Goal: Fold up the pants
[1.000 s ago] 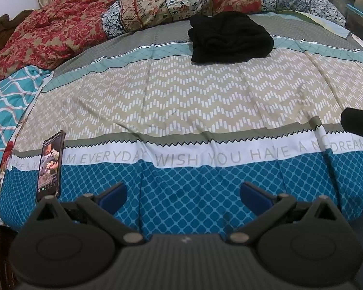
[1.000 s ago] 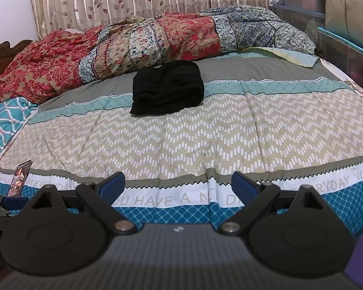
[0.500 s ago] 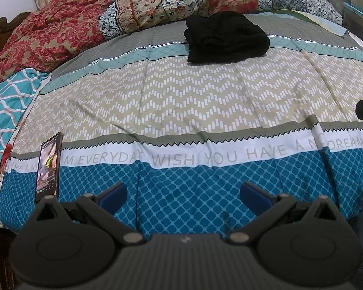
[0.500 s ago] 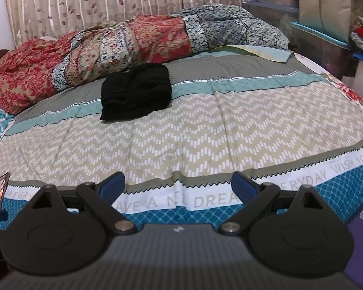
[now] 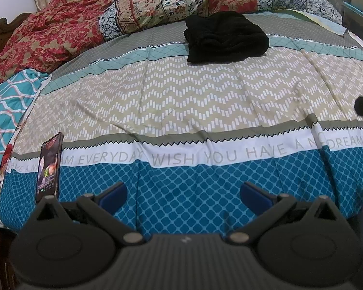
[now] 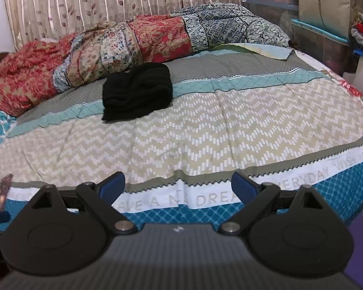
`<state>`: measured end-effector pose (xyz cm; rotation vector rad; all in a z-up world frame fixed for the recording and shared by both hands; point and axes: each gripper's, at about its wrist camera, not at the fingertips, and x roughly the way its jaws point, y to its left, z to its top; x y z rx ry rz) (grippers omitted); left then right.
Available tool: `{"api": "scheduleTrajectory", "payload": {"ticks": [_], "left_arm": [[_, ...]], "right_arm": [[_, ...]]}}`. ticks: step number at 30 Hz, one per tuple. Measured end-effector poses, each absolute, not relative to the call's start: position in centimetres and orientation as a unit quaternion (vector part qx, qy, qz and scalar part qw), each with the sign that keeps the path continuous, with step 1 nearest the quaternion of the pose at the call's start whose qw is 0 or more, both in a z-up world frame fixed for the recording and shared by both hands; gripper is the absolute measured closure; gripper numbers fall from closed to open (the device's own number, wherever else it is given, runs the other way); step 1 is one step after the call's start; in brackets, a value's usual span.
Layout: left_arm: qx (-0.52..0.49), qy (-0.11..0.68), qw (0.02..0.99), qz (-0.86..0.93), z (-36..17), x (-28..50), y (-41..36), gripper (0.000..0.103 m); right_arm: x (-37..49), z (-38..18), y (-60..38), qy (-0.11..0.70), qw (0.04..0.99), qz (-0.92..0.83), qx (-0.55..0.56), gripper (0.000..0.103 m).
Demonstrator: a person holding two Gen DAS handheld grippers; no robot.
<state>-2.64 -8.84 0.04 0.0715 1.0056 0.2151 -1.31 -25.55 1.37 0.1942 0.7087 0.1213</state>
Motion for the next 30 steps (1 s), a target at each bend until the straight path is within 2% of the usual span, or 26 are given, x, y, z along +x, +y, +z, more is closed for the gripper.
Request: {"api": "scheduleTrajectory", "payload": {"ticks": [3, 30], "left_arm": [[0.036, 0.481, 0.870, 0.104, 0.0, -2.7, -9.0, 0.000], [0.038, 0.470, 0.877, 0.092, 0.0, -2.9, -8.8, 0.000]], "right_arm": [[-1.9, 2.0, -25.6, 0.340, 0.926, 0.090, 0.137, 0.007], [-2.6, 3.0, -23.5, 0.327, 0.927, 0.118, 0.138, 0.007]]}}
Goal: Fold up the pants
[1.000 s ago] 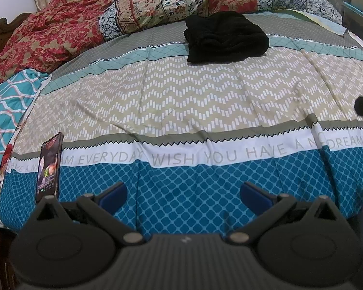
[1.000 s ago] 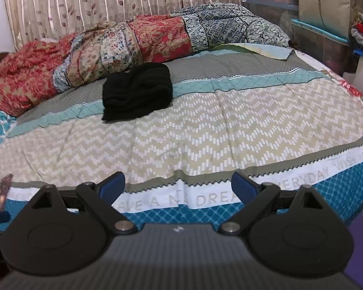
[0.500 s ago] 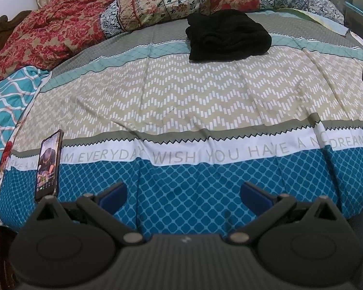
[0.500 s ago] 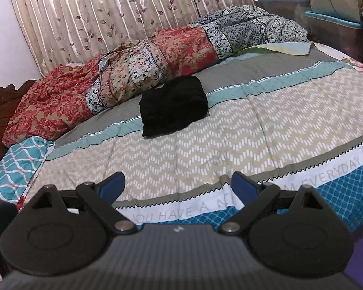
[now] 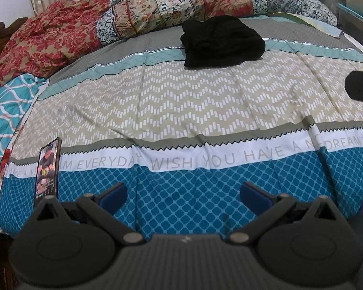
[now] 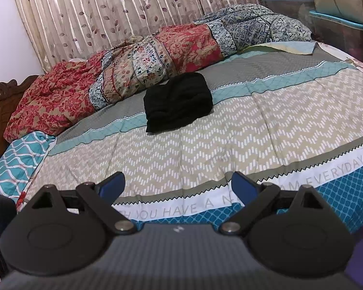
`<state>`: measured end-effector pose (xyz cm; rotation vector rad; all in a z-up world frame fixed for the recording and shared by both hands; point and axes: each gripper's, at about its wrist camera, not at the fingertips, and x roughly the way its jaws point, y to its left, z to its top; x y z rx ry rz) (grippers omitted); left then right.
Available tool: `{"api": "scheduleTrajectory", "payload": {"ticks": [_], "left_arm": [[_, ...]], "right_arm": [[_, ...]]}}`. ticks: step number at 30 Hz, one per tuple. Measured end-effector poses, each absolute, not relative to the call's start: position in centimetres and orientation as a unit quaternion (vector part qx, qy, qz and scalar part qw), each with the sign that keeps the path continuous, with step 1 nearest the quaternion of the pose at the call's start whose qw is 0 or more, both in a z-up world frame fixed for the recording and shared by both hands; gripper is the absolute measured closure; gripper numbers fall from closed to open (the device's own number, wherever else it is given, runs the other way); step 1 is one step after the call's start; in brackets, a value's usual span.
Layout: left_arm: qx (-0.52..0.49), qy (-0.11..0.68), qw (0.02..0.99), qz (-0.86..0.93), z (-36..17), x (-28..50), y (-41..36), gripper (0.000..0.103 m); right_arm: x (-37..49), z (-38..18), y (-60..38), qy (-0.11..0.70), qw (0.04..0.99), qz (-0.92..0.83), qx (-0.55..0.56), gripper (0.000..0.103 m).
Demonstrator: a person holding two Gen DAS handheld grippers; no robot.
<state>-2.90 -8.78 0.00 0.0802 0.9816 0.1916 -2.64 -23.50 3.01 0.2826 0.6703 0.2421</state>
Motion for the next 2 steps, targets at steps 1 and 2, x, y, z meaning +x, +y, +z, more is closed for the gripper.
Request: {"api": "scheduleTrajectory", "payload": {"ticks": [1, 2], "left_arm": [[0.039, 0.473, 0.875, 0.092, -0.08, -2.83, -8.80, 0.000], [0.038, 0.477, 0.873, 0.093, -0.17, -2.78, -8.80, 0.000]], "right_arm": [[-2.65, 3.01, -23.48, 0.327, 0.928, 0.119, 0.136, 0.007], [-2.66, 2.99, -23.47, 0.327, 0.928, 0.119, 0.135, 0.007]]}}
